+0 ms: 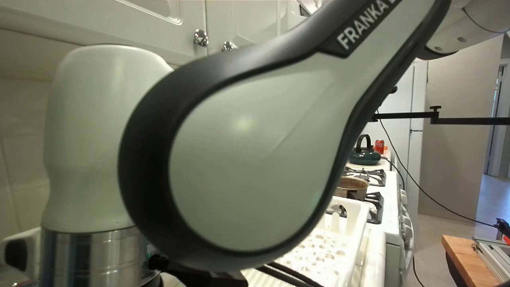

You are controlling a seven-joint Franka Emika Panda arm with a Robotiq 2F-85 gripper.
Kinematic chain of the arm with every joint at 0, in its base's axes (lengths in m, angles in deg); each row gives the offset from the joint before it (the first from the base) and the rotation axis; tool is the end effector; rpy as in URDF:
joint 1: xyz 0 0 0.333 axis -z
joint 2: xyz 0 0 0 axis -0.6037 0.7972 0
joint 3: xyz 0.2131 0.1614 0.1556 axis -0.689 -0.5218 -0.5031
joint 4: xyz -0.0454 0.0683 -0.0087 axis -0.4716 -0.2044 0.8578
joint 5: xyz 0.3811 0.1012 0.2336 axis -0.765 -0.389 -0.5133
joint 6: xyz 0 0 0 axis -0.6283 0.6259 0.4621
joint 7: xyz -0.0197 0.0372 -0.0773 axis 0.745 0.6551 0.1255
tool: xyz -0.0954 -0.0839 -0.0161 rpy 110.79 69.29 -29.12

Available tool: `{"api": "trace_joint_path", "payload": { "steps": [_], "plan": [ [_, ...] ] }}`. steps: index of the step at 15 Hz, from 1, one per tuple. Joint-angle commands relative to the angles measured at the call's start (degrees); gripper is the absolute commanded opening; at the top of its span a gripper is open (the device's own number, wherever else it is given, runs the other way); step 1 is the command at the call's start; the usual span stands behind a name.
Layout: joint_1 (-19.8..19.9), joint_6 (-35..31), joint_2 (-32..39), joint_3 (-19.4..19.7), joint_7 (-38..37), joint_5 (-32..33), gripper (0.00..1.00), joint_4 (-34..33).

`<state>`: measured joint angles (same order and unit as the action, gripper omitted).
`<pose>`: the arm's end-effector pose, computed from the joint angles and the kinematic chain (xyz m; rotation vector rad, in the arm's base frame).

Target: Put the lid on the pot

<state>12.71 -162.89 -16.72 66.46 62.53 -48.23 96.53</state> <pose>0.5995 0.4825 0.1691 -2.6605 -1.4258 -0.1406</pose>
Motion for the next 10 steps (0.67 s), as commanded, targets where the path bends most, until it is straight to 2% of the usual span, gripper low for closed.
{"api": "trace_joint_path", "payload": {
  "steps": [1, 10],
  "plan": [
    [-0.69, -0.45, 2.58, -0.13, -0.28, 0.51, 1.0, -3.03],
    [-1.9, -2.88, 6.57, 0.71, -1.09, 1.01, 1.0, -6.5]
  ]
}}
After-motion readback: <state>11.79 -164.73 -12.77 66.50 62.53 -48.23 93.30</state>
